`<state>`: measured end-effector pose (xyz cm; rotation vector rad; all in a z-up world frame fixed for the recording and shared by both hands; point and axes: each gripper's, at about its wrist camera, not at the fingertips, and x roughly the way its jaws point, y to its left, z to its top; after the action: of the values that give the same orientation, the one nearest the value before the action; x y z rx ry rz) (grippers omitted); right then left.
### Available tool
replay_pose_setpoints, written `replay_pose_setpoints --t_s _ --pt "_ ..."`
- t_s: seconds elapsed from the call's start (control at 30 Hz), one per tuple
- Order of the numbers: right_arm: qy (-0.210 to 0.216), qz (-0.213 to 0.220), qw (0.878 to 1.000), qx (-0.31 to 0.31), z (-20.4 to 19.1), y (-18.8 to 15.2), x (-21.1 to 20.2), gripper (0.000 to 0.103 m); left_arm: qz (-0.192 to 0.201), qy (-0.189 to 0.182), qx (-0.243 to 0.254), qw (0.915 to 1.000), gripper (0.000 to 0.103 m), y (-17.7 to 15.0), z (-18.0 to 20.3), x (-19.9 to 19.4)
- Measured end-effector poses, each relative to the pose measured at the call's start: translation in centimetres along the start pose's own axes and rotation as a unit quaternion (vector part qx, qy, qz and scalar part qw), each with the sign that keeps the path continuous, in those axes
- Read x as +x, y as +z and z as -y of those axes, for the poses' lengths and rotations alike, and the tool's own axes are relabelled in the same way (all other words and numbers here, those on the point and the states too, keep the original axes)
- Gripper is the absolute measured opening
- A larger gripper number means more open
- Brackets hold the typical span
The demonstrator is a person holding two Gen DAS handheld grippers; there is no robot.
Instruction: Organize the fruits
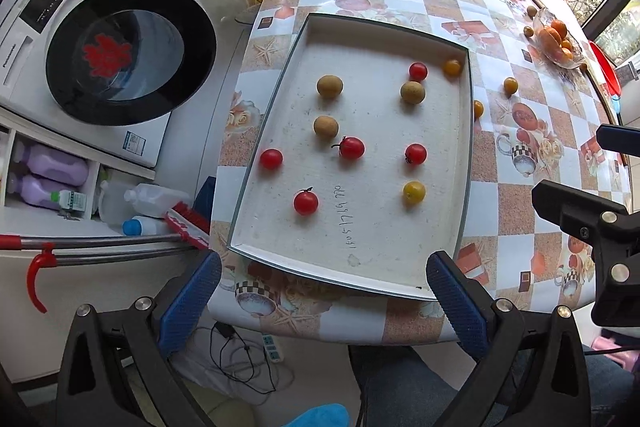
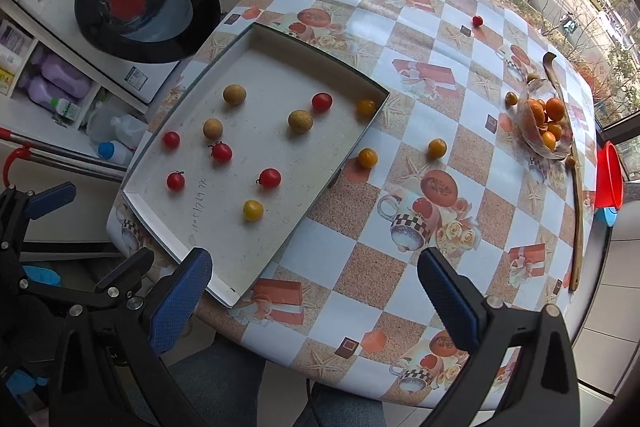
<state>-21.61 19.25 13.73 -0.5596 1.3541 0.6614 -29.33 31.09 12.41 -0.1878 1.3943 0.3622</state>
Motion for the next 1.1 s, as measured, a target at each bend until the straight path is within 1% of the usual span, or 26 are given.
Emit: replay_pose_setpoints --t_s 0.23,0.6,1.1 --pt "-0.014 -0.014 1.0 -0.013 -0.6 0.5 1.5 0.103 -0.007 0.003 -0.023 0.9997 0.103 -0.4 -0.9 0.9" --pt "-0.011 -0.027 0.999 -0.015 -0.9 0.5 2.1 0.103 -0.006 0.006 -0.01 0.9999 0.103 -0.3 -0.4 1.0" --pt "-0.008 -0.028 1.0 -0.012 -0.8 0.4 2.1 0.103 0.0 0.01 0.013 0.9999 0.103 0.0 0.5 0.6"
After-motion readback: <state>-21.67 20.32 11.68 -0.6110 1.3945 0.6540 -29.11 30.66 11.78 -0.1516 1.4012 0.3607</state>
